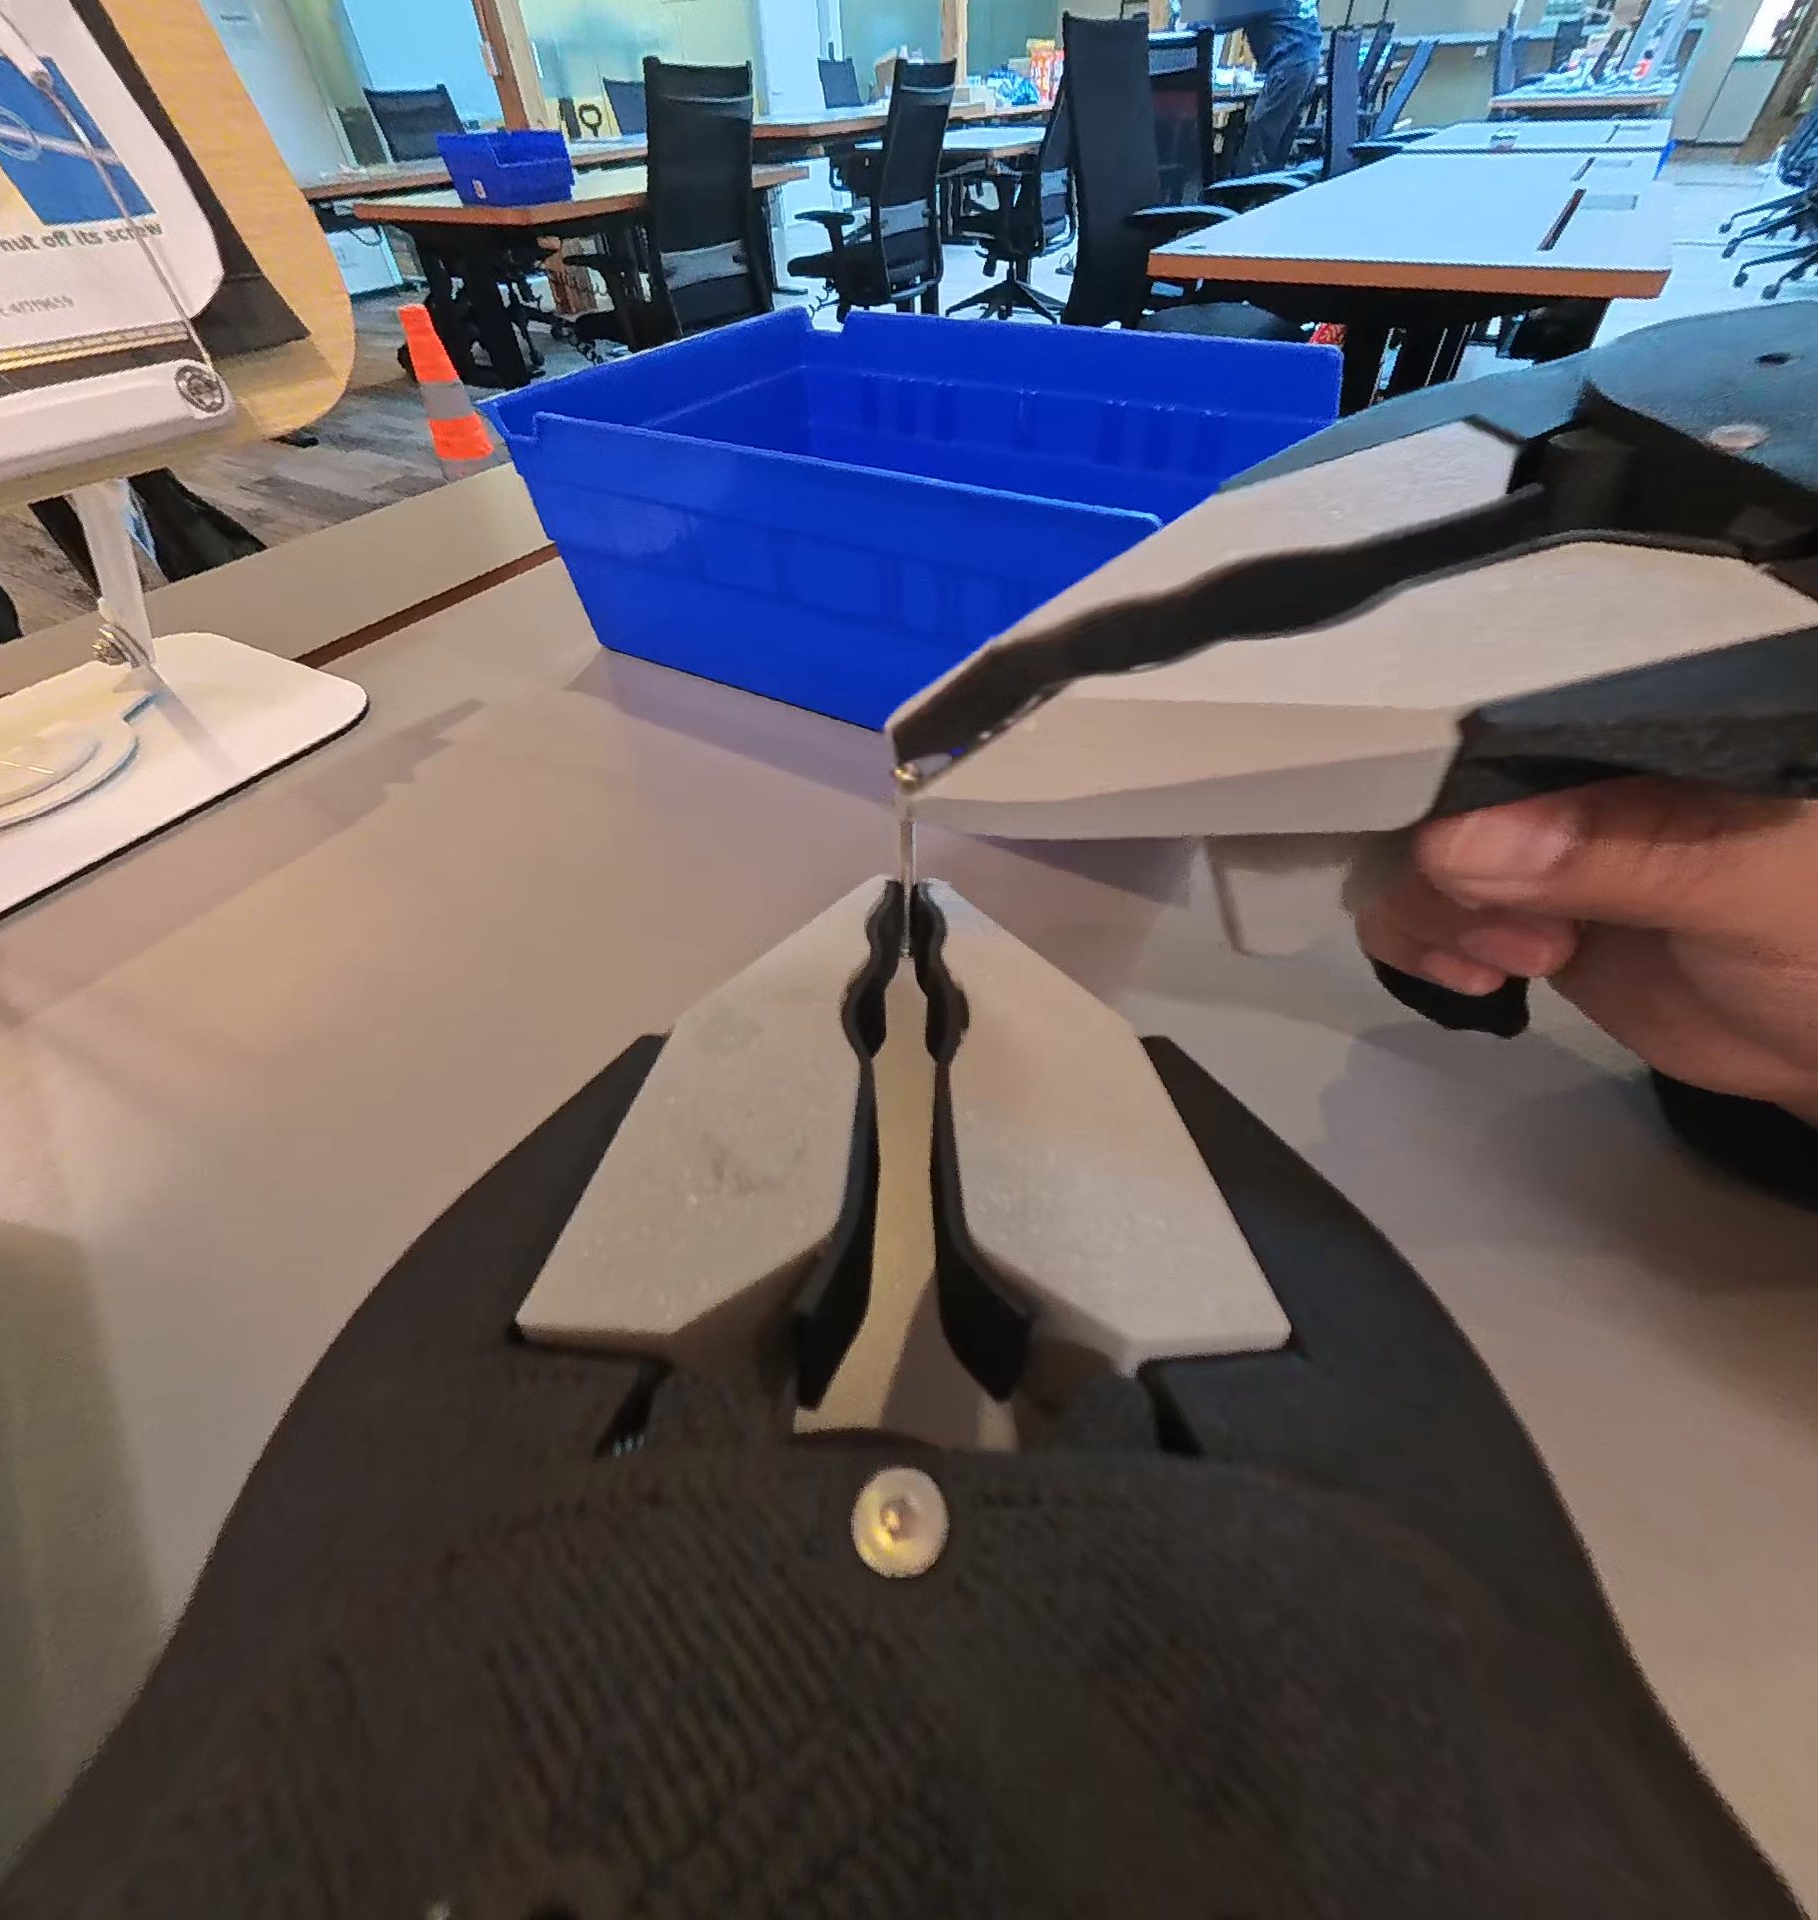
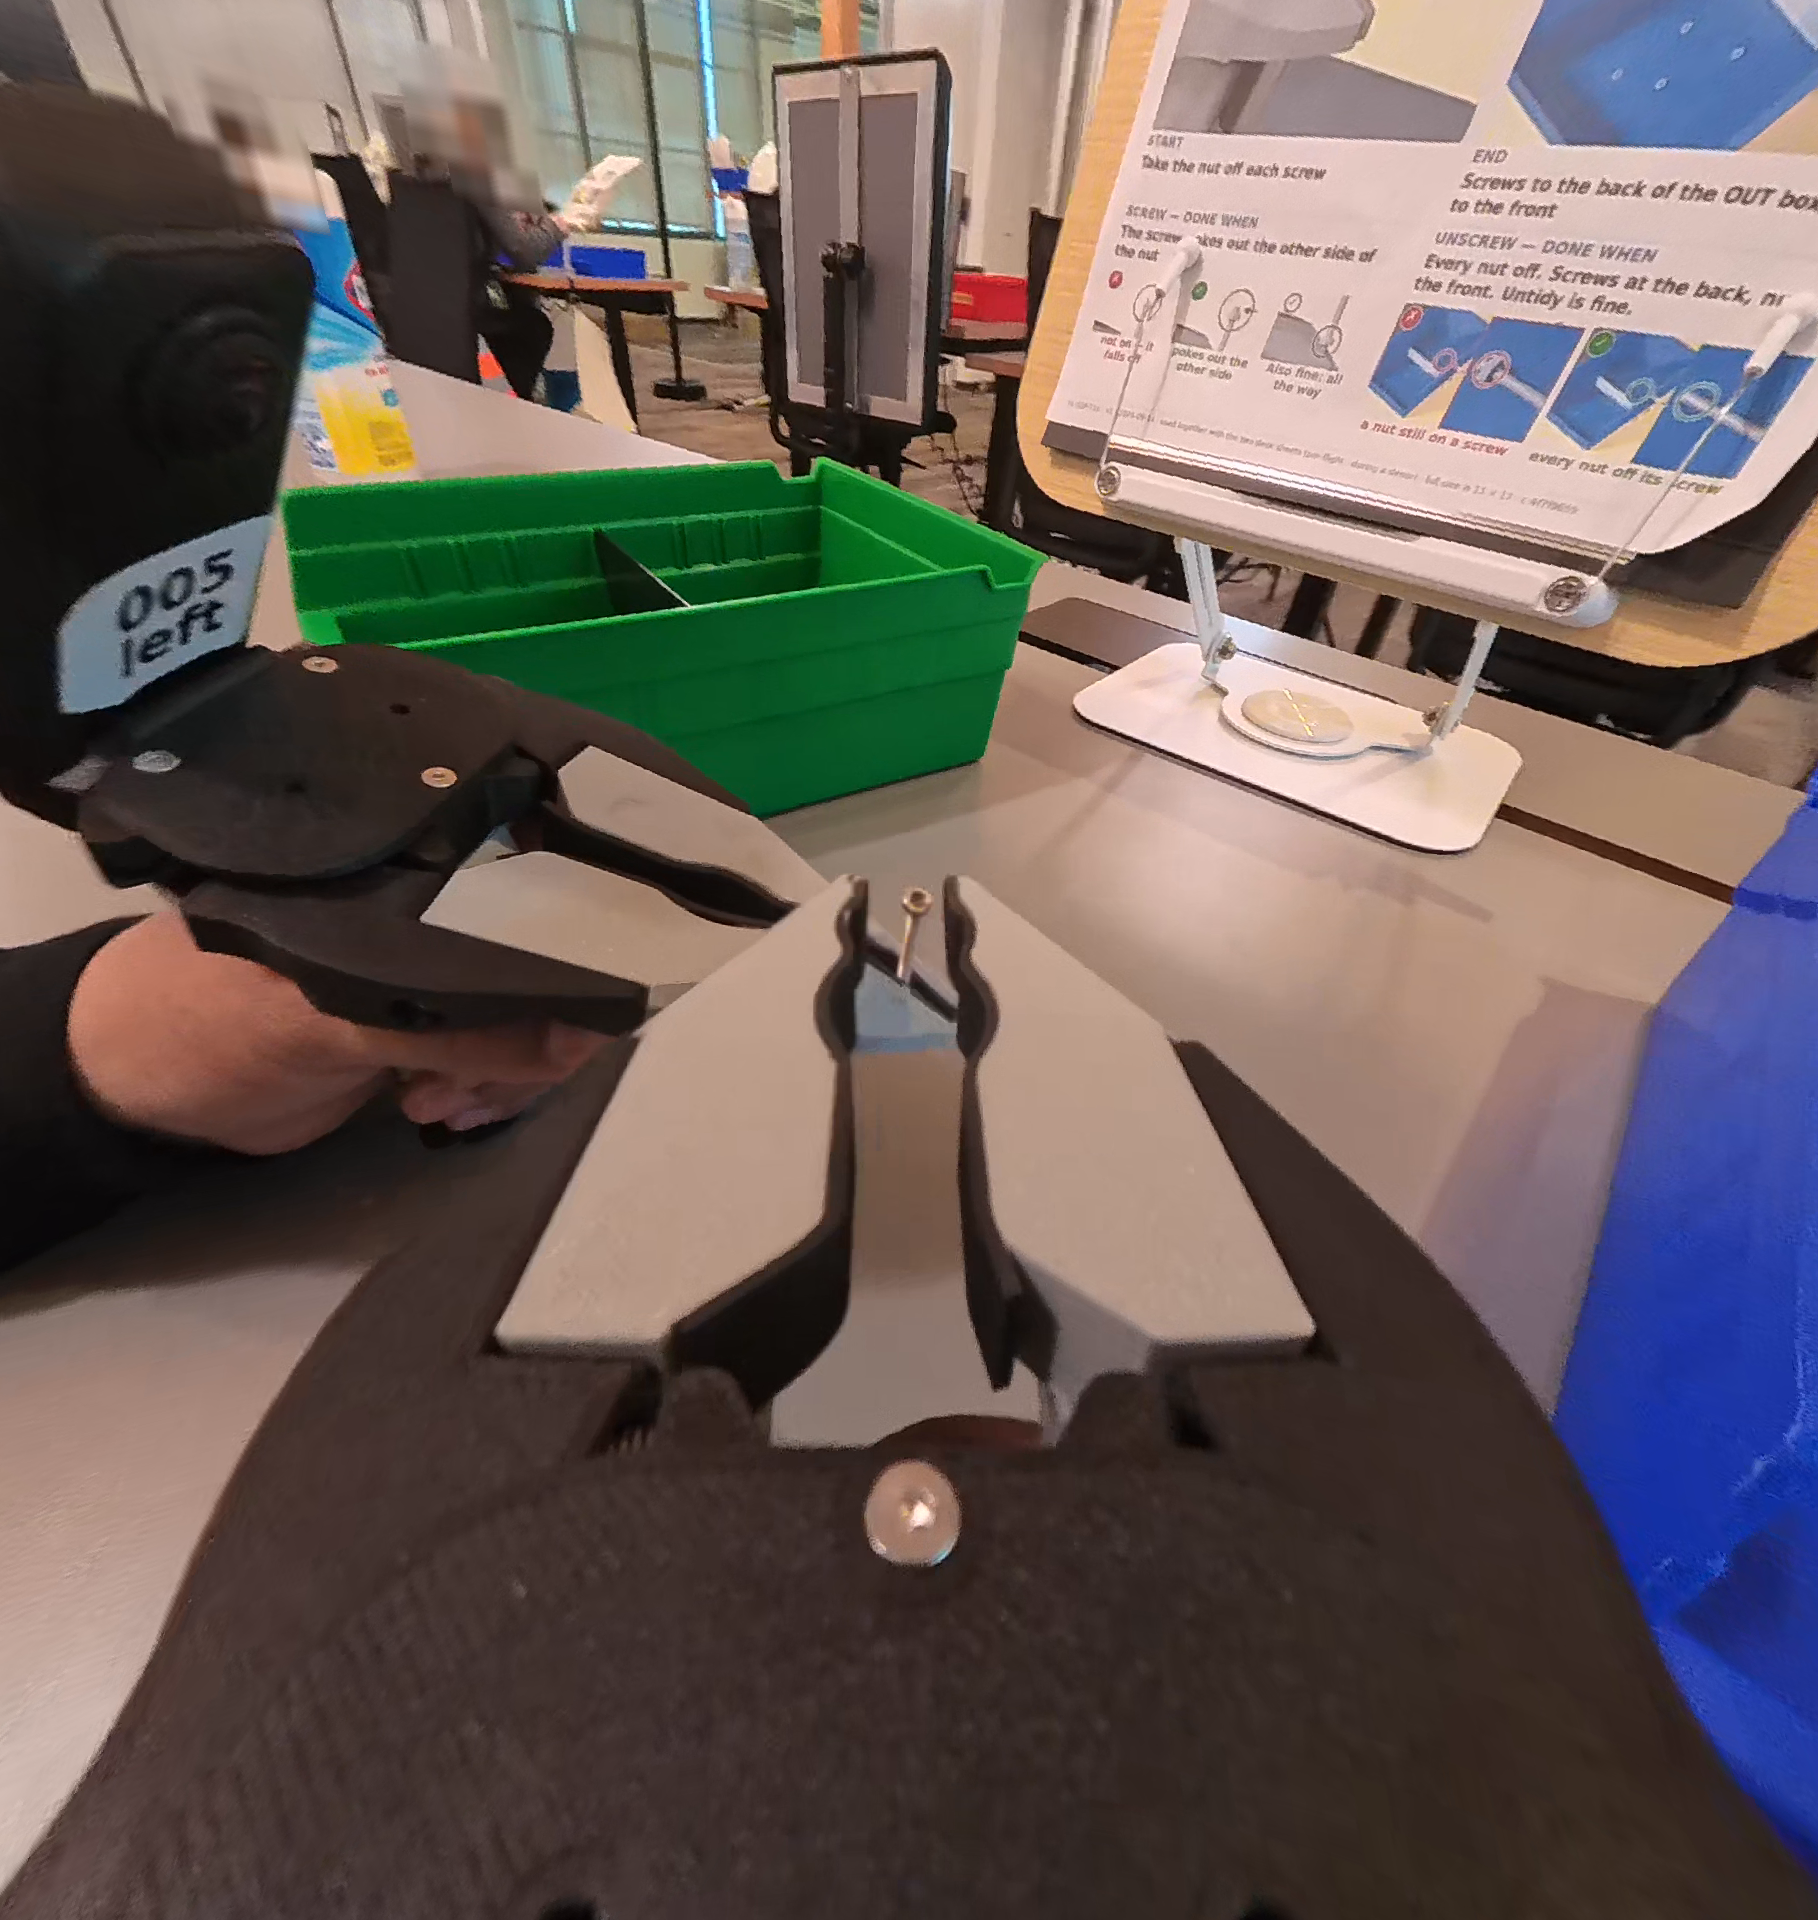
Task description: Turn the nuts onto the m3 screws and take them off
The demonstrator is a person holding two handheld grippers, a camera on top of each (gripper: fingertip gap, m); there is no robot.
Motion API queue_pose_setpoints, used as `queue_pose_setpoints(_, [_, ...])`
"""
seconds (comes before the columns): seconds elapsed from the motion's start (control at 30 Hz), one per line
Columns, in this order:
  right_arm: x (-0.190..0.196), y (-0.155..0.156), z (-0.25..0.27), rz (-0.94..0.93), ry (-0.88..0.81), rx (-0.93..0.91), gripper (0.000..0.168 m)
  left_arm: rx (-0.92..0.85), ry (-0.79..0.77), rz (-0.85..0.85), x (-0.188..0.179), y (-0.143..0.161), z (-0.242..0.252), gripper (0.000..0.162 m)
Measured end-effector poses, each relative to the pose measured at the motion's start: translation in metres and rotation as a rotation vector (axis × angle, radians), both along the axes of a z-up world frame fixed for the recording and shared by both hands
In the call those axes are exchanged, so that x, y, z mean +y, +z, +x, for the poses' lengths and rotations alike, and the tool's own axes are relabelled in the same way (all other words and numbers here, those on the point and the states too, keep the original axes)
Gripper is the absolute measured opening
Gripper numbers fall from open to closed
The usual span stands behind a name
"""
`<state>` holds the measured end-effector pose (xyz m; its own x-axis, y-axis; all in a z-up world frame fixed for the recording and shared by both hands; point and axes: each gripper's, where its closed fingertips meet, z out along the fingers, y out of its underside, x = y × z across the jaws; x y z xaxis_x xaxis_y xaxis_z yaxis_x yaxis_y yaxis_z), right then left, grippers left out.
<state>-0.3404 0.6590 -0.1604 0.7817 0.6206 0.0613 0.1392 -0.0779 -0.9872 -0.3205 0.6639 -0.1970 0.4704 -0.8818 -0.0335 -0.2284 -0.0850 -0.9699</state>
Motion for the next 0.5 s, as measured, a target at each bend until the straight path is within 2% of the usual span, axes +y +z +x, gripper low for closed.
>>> queue_pose_setpoints(0.1, [-0.008,0.009,0.008,0.031,0.035,0.031,0.021,-0.005,0.002,-0.005,0.001,0.000,-0.002,0.000])
queue_pose_setpoints(0.2, [-0.023,0.020,0.013,0.076,0.143,0.062,0.018,-0.012,-0.008,-0.013,0.000,0.001,-0.001,0.000])
queue_pose_setpoints(0.5, [-0.036,0.027,0.021,0.132,0.405,-0.059,0.013,-0.116,-0.179,-0.088,-0.023,0.013,0.007,0.000])
